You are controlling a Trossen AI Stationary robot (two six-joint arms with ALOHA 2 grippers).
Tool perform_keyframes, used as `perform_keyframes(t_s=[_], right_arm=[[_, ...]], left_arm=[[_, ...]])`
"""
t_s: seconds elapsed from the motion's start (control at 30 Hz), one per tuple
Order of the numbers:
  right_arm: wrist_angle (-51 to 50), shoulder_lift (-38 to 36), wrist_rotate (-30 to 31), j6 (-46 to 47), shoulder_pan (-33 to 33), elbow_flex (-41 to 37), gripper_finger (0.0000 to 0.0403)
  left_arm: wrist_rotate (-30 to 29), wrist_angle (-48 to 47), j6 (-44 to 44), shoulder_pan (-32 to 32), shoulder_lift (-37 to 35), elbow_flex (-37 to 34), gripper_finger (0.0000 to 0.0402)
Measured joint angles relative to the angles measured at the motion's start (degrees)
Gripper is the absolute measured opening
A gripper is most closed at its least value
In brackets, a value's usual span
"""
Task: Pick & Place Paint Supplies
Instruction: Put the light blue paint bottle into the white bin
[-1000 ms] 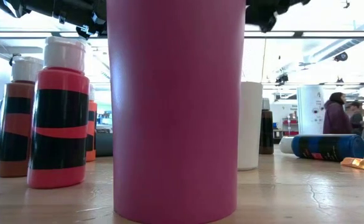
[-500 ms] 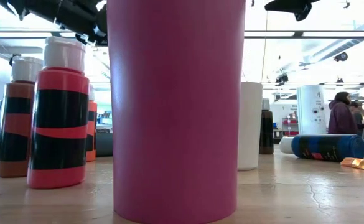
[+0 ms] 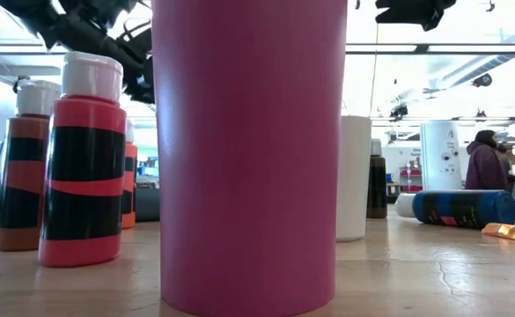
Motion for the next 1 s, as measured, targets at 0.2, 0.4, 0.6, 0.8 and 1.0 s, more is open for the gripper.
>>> perform_keyframes(t_s=[0.2, 0.4, 0.6, 0.8, 1.0], right_arm=[[0.02, 0.18, 1.29, -0.17, 0.02, 0.02, 0.0251], [0.02, 0.18, 1.31, -0.86, 0.02, 0.00, 0.0252], [-0.07, 0.18, 1.25, -0.92, 0.07, 0.01, 0.0234], [-0.57, 0.23, 1.25, -0.85, 0.07, 0.02, 0.0224], [-1.27, 0.23, 1.25, -0.11, 0.07, 0.01, 0.0235]], left_arm=[[11.10, -0.39, 6.00, 5.81, 0.42, -0.41, 0.0184], [16.44, -0.46, 10.62, 9.94, 3.32, -0.43, 0.0184], [17.41, 1.90, 11.61, 12.22, 7.32, -0.50, 0.0184], [21.32, 7.03, 11.59, 12.93, 10.71, -0.50, 0.0184], [22.58, 10.05, 10.96, 12.96, 13.02, -0.48, 0.0184]])
